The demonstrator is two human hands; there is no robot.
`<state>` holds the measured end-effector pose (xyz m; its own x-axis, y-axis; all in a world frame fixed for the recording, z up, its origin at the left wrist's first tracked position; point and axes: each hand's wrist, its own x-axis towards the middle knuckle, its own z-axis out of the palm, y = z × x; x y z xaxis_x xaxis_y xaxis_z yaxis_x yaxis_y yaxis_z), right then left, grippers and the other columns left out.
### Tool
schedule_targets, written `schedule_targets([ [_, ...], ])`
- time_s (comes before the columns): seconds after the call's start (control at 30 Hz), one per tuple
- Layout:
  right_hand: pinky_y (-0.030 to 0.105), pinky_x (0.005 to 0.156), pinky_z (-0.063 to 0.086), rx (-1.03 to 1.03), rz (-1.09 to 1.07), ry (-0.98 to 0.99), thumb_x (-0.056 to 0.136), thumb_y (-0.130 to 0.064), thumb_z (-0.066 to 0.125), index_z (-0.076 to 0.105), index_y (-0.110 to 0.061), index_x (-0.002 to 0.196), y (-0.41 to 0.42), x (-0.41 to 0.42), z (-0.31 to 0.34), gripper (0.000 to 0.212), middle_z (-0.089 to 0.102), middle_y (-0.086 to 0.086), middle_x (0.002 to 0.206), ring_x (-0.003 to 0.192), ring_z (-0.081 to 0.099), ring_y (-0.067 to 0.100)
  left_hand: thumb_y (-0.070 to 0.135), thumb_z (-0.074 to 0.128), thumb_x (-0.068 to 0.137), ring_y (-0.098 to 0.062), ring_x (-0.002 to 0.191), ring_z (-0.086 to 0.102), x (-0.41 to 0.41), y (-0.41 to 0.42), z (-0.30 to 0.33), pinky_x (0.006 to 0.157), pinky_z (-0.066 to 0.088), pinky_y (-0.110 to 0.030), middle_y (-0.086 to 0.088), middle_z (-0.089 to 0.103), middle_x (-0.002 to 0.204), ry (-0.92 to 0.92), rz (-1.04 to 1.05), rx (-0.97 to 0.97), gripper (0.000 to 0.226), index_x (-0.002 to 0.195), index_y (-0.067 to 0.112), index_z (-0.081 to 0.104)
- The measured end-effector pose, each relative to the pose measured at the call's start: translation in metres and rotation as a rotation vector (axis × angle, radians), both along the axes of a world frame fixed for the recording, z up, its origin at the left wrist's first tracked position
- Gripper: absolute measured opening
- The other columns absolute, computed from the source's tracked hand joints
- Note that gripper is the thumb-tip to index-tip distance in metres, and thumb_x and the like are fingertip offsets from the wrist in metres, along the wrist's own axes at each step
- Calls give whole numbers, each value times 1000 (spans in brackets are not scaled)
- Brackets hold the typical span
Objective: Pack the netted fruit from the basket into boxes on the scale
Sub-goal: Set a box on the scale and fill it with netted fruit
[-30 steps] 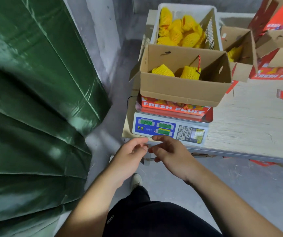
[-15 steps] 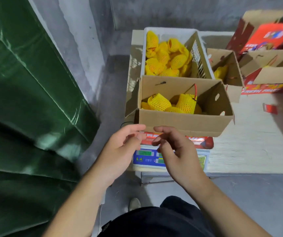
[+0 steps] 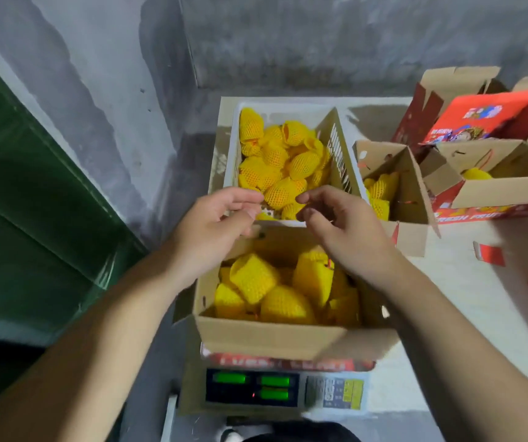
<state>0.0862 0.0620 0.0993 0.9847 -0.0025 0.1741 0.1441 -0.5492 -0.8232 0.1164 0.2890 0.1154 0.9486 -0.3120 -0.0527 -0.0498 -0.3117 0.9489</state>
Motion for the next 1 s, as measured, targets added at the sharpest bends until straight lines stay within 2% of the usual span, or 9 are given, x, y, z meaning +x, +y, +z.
schedule_targets([
  [0.13,46,85,57,-171,50,243,101,-19,61,67,-21,123,-56,83,-31,23,74,-1,104,93,71,21,19,56,107,0,90,71,82,-24,-25,68,51,-8,8,71,118,32,-14,149,22,118,34,67],
  [0.2,47,91,56,-290,99,341,101,-20,60,64,-16,130,-72,120,-52,30,74,6,111,102,70,27,18,54,108,-12,90,71,119,-33,-46,72,54,-18,3,71,119,18,-31,296,24,125,28,67],
  [0.3,41,91,55,-437,188,464,101,-23,58,56,-13,142,-84,163,-87,43,71,13,121,109,67,32,16,49,109,-23,111,68,165,-42,-75,93,58,-40,-4,68,131,-49,-151,580,31,136,18,65],
  [0.43,44,109,45,-529,202,553,100,-26,57,40,-17,156,-98,200,-127,59,43,15,152,135,51,39,22,46,110,-21,129,55,218,-50,-104,108,43,-37,1,60,140,-391,-489,1142,37,143,27,60],
  [0.5,48,116,38,-547,186,559,100,-26,56,33,-17,160,-103,214,-140,64,33,14,159,144,39,41,26,44,109,-17,133,49,240,-57,-111,112,37,-35,9,57,143,-516,-656,1327,39,146,34,55],
  [0.6,50,113,38,-568,167,455,101,-25,57,31,-15,159,-103,239,-149,65,34,13,153,138,39,41,29,43,107,-15,133,49,268,-62,-118,112,33,-30,12,57,141,-560,-696,1357,39,144,35,55],
  [0.77,49,101,42,-689,15,180,96,-31,60,45,-11,146,-101,297,-153,57,44,16,138,123,45,40,35,50,102,-17,115,65,301,-70,-123,89,55,-34,12,69,125,-478,-632,1248,34,128,33,70],
  [0.93,51,122,24,-618,-61,61,95,-35,60,29,-13,159,-93,350,-170,74,25,15,165,149,24,40,53,44,93,-10,103,68,321,-73,-134,79,55,-29,18,72,113,-496,-568,1235,39,116,39,73],
  [1.0,53,119,26,-637,-60,86,93,-36,59,24,-15,159,-91,369,-175,77,25,11,166,146,29,40,62,37,87,-10,98,68,321,-72,-140,78,54,-28,18,72,106,-502,-548,1222,48,110,40,73],
])
